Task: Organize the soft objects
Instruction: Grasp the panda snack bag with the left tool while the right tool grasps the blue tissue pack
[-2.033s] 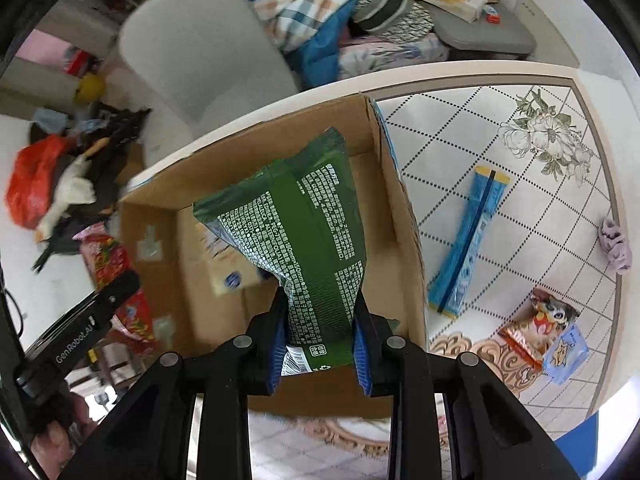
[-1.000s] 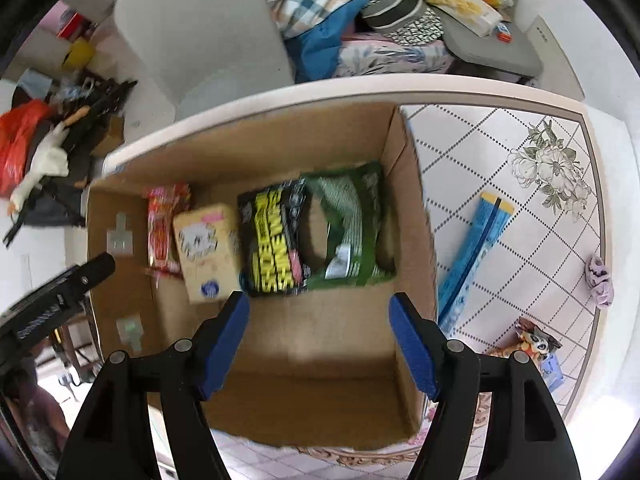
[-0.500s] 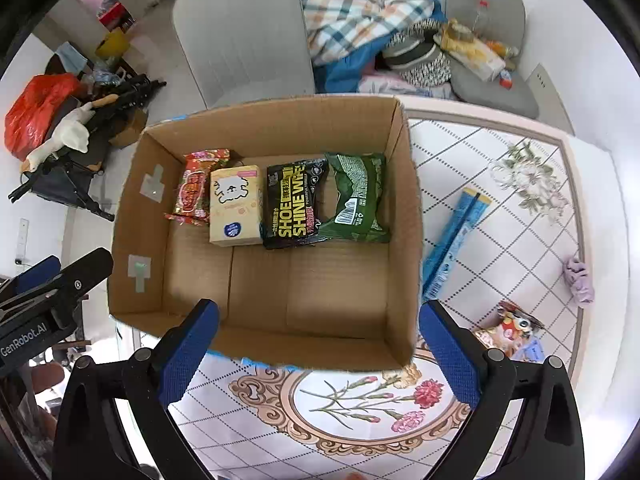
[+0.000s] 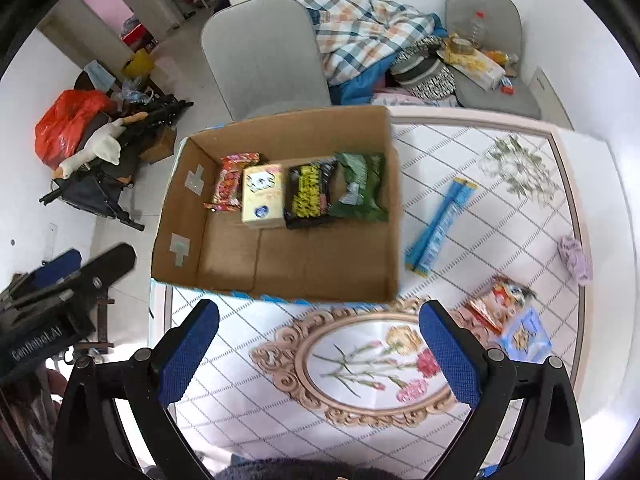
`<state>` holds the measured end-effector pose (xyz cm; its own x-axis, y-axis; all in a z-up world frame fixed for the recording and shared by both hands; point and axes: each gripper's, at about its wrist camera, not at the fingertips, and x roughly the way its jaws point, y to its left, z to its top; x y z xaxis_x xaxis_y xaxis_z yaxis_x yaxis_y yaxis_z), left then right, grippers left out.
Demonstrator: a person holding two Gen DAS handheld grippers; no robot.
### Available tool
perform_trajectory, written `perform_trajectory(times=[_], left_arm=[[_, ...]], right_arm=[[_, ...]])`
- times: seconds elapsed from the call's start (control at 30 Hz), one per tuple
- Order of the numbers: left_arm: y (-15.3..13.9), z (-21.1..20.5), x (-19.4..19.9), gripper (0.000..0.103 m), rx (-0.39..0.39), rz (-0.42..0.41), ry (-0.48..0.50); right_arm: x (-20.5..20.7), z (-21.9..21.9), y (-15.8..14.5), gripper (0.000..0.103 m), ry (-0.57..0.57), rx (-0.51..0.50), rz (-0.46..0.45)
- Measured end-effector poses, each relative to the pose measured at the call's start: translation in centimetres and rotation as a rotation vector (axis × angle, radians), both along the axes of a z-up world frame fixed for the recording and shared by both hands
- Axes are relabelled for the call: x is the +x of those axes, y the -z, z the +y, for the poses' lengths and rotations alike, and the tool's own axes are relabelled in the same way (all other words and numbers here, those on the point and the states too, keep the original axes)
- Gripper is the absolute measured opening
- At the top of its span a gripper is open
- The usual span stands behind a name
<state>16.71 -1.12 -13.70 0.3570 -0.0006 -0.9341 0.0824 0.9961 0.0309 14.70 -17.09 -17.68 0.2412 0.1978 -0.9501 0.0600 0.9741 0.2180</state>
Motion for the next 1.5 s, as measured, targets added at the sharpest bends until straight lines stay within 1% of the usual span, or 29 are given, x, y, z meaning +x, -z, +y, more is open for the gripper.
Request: perform_trajectory(times=[0.07,0.13,0.2,0.27,0.3,0.4,0.47,0.57,0.6,0.7,0.8,0.87,0.9,0.93,1.0,1.03,1.13,1.17,1.23,1.27,1.33,1.37,1.4,1.43,1.5], left_arm=[[0.1,-2.8,-0.1,0.101,0.036,-0.011,0.066],[0.7,-6.9,-0.2,0.101,0.089,-0.021,0.15],[1.8,-11.3,-0.1,0.101,0.102,-0.015,0.235],[3.2,-14.5,0.1,0.101,0.113,0.0,0.286],[4.5,-16.9,0.3,0.101,0.123,0.022,0.32],[8.2,-22.1,1.2,0.101,0.171,0.091,0.381],[10.7,-24.9,1.5,0.101,0.211,0.137,0.413],[13.8,-27.7,1.9,0.101,0.252,0.201,0.433],[14.3,-28.1,1.7,0.101,0.259,0.212,0.436],[16.7,-29.8,2.3,0.101,0.267,0.279,0.438],[18.0,-30.6,2.5,0.101,0.265,0.314,0.443],[18.7,-31.1,2.6,0.101,0.247,0.343,0.448],[18.8,-31.3,2.7,0.101,0.249,0.359,0.452],[19.2,-31.5,2.8,0.101,0.231,0.38,0.452],[19.9,-32.0,2.9,0.101,0.208,0.409,0.453],[20.5,-32.3,3.0,0.101,0.182,0.431,0.453],[22.2,-33.1,3.3,0.101,0.148,0.489,0.453],[23.2,-33.6,3.4,0.101,0.136,0.52,0.461],[24.6,-34.5,3.4,0.101,0.144,0.547,0.472],[25.3,-34.9,3.5,0.101,0.123,0.569,0.476],[26.2,-35.4,3.7,0.101,0.05,0.618,0.455],[26.5,-35.7,3.7,0.101,0.04,0.632,0.453],[26.7,-36.1,3.7,0.101,0.042,0.634,0.457],[26.8,-36.7,3.5,0.101,0.068,0.622,0.472],[27.1,-37.4,3.2,0.101,0.078,0.62,0.493]], right_arm=[[-0.9,-2.9,0.5,0.102,0.029,-0.015,0.025],[-2.1,-6.9,1.6,0.102,0.064,-0.058,0.077],[-2.9,-10.3,2.9,0.102,0.084,-0.094,0.121],[-3.6,-14.1,5.3,0.102,0.079,-0.163,0.185],[-3.9,-15.8,6.6,0.102,0.066,-0.192,0.213],[-4.2,-19.4,10.9,0.102,0.001,-0.267,0.295],[-4.2,-20.7,13.7,0.102,-0.052,-0.284,0.338],[-4.1,-22.0,17.7,0.102,-0.108,-0.241,0.395],[-4.0,-22.3,18.9,0.102,-0.123,-0.243,0.405],[-3.6,-22.6,21.7,0.102,-0.171,-0.263,0.413],[-3.2,-23.5,23.8,0.101,-0.175,-0.252,0.441],[-3.2,-24.6,24.5,0.1,-0.137,-0.22,0.451],[-3.3,-25.5,24.6,0.097,-0.101,-0.187,0.455],[-3.4,-26.7,24.7,0.095,-0.049,-0.167,0.467],[-3.9,-29.1,24.7,0.095,0.046,-0.139,0.477],[-4.2,-30.5,24.6,0.095,0.1,-0.126,0.48],[-5.1,-34.0,24.5,0.095,0.215,-0.071,0.49],[-5.4,-34.8,24.5,0.095,0.234,-0.052,0.496],[-5.8,-36.3,24.6,0.095,0.266,-0.012,0.498],[-6.0,-36.8,24.6,0.095,0.269,-0.006,0.498],[-6.1,-37.2,24.6,0.095,0.267,-0.005,0.498],[-6.2,-37.3,24.5,0.094,0.264,-0.001,0.496],[-6.1,-37.3,24.4,0.091,0.256,0.004,0.496],[-6.0,-37.7,24.4,0.091,0.252,0.006,0.497],[-5.7,-37.7,24.3,0.091,0.25,0.004,0.492]])
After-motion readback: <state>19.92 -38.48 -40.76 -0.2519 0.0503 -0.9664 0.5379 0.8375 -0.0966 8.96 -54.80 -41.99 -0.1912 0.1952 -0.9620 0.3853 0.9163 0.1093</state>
